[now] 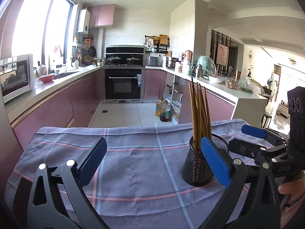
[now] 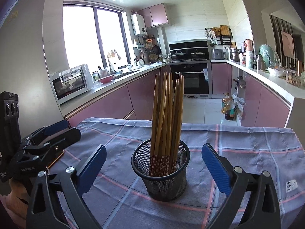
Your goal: Organize utensils
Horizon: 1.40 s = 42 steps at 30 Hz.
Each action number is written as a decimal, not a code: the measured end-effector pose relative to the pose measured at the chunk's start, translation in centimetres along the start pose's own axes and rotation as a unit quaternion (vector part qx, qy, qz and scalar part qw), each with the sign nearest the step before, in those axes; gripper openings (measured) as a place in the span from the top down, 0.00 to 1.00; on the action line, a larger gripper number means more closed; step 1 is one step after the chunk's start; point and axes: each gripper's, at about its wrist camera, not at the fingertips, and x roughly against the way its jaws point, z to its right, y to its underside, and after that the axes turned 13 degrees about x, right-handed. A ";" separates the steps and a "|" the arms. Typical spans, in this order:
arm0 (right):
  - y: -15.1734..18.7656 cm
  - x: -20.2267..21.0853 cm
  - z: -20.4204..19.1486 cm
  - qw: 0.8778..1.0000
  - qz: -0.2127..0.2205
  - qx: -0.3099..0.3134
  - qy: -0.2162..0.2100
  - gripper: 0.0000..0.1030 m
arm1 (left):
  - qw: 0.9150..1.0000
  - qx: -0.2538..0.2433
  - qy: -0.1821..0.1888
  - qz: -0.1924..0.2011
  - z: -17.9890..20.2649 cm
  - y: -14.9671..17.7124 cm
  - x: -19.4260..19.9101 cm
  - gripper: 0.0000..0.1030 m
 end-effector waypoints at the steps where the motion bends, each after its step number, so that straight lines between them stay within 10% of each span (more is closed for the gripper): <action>1: 0.2 0.2 -0.3 1.000 0.003 0.000 0.005 0.06 | 1.000 0.001 -0.006 0.006 -0.1 0.0 0.5 0.06; 42: 1.9 5.0 -4.6 0.988 0.057 0.015 0.142 0.06 | 0.998 0.019 -0.043 0.034 -1.1 2.7 6.6 0.06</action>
